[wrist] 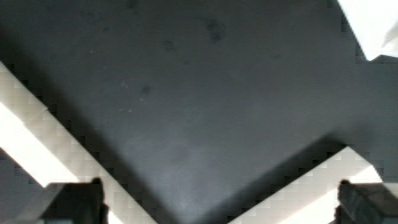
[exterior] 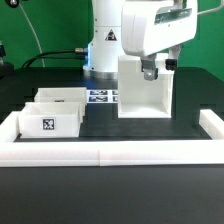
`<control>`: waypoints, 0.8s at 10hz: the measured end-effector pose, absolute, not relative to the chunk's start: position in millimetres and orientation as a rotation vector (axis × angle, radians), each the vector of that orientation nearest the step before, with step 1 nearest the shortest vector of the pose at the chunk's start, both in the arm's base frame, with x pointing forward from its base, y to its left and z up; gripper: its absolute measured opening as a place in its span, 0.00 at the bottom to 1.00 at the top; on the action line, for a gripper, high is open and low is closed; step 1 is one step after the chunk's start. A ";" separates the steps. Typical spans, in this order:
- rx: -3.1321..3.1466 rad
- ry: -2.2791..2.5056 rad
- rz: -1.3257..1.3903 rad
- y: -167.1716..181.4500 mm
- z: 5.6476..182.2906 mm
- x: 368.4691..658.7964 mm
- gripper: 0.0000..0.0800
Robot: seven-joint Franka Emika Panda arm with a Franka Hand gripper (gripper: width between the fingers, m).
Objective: Assemble drawer
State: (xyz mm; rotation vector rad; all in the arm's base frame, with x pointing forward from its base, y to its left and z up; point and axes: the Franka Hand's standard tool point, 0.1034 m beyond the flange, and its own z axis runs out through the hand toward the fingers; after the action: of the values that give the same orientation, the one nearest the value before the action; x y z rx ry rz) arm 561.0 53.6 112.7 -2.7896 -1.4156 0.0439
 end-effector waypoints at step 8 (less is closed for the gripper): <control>-2.895 -1.198 0.051 52.2 121.3 545.1 0.81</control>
Offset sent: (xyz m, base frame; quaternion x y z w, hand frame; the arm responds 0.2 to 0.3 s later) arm 0.0000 0.0000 0.0000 0.0000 0.0000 0.0000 1.0000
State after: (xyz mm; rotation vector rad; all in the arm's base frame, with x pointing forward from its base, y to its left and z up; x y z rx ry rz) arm 545.1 52.2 121.3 -2.8950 -1.1983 0.0512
